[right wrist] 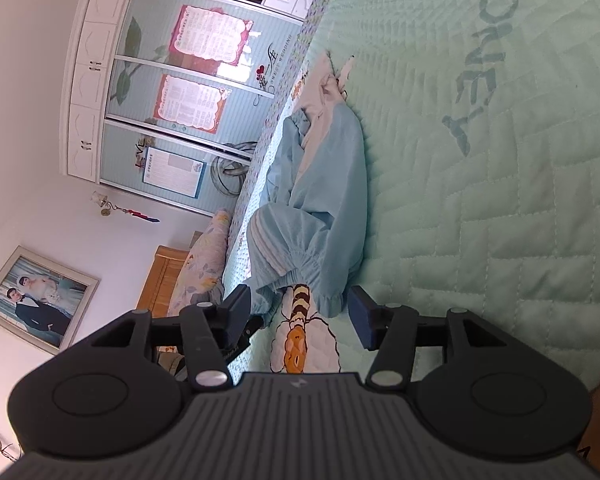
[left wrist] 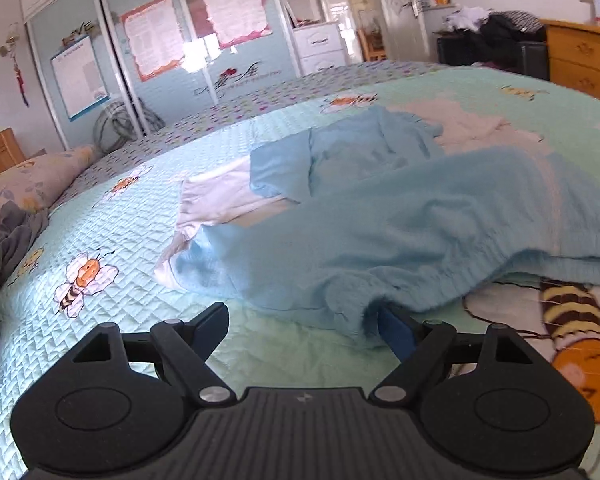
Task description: Fold clothes
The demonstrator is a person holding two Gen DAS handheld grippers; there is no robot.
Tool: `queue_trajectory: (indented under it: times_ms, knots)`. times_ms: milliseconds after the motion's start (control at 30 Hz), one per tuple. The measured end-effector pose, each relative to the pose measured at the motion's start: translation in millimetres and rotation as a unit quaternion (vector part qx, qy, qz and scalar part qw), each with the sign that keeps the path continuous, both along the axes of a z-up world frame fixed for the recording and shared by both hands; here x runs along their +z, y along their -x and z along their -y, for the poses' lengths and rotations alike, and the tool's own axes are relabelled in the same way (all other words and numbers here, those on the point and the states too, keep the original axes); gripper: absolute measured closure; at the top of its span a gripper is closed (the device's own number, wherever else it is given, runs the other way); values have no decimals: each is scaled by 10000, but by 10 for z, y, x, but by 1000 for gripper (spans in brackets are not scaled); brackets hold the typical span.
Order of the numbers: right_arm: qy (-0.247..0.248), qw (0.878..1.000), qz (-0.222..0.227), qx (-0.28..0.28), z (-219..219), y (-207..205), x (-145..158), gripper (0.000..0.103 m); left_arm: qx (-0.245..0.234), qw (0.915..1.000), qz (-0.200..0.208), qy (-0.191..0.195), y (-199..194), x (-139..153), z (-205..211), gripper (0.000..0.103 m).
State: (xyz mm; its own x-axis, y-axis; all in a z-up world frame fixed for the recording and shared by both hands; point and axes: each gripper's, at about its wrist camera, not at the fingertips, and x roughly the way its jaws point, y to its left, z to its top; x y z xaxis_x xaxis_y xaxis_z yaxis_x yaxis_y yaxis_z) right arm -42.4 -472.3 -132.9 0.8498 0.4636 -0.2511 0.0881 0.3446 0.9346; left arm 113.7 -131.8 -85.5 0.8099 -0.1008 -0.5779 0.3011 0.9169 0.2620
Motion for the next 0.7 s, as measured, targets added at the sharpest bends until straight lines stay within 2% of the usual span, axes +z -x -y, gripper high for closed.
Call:
queue_trajectory:
  times_ms: [67, 133, 167, 200, 267, 367, 500, 567, 633, 700]
  knots:
    - [7, 10000, -7, 46, -9, -9, -11, 47, 118, 9999, -2, -24, -44, -40, 8, 20]
    - [92, 9999, 10, 75, -18, 3, -3, 47, 246, 9997, -7, -34, -73, -79, 3, 27]
    - [156, 9998, 22, 87, -23, 4, 8, 47, 310, 9995, -10, -39, -87, -99, 0, 43]
    - [232, 9997, 34, 97, -30, 5, 21, 47, 374, 9993, -12, -44, -102, -119, -3, 67]
    - [449, 9989, 53, 117, -51, 2, 56, 47, 495, 9988, -13, -59, -126, -158, -7, 97]
    - [747, 9970, 41, 171, -90, -7, 93, 47, 502, 9987, 62, -65, -79, -170, -4, 98]
    - [869, 9960, 59, 207, -120, -9, 112, 47, 751, 9969, 110, 206, 26, -71, -106, 98]
    - [953, 9952, 91, 205, -135, -7, 135, 47, 763, 9968, 142, 198, 141, -36, -132, 98]
    - [1198, 9925, 133, 216, -175, -8, 181, 47, 745, 9969, 228, 135, 272, 9, -138, 98]
    - [1751, 9840, 185, 269, -272, 10, 263, 47, 699, 9968, 374, 38, 411, 68, -125, 97]
